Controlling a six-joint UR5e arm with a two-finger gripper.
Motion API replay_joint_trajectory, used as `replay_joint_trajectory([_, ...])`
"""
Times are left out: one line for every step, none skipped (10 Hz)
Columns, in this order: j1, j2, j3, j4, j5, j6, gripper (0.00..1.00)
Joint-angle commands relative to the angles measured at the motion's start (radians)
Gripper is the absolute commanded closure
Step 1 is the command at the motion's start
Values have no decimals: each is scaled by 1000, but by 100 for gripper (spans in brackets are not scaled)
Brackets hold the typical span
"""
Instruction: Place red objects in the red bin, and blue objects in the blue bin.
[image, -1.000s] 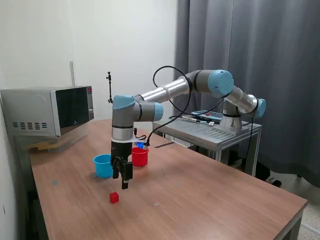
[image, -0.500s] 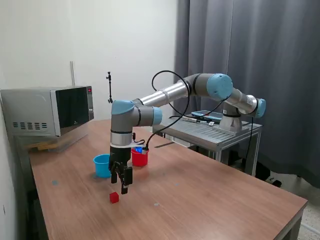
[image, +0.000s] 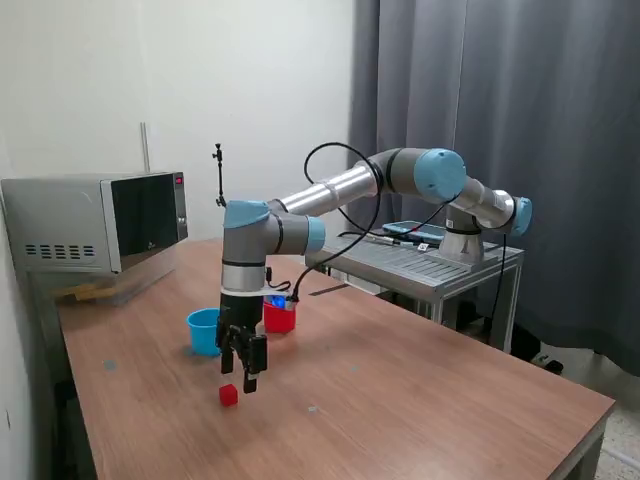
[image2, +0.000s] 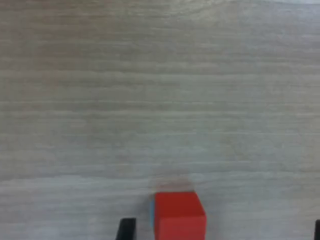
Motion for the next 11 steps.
replay_joint_trajectory([1, 7, 0, -2, 4, 0, 0])
replay_joint_trajectory([1, 7, 0, -2, 2, 0, 0])
replay_joint_trajectory([1, 8, -2, -2, 2, 4, 0])
replay_joint_trajectory([0, 8, -5, -3, 1, 12, 0])
replay_joint_trajectory([-2, 13, -11, -3, -2, 13, 0])
replay_joint_trajectory([-2, 13, -14, -3, -2, 13, 0])
replay_joint_trajectory([-3, 18, -26, -3, -2, 13, 0])
replay_joint_trajectory([-3, 40, -44, -3, -1, 13, 0])
replay_joint_trajectory([-3, 45, -45, -3, 1, 13, 0])
replay_joint_trajectory([-2, 47, -45, -3, -1, 13, 0])
replay_joint_trajectory([-3, 50, -45, -3, -5, 13, 0])
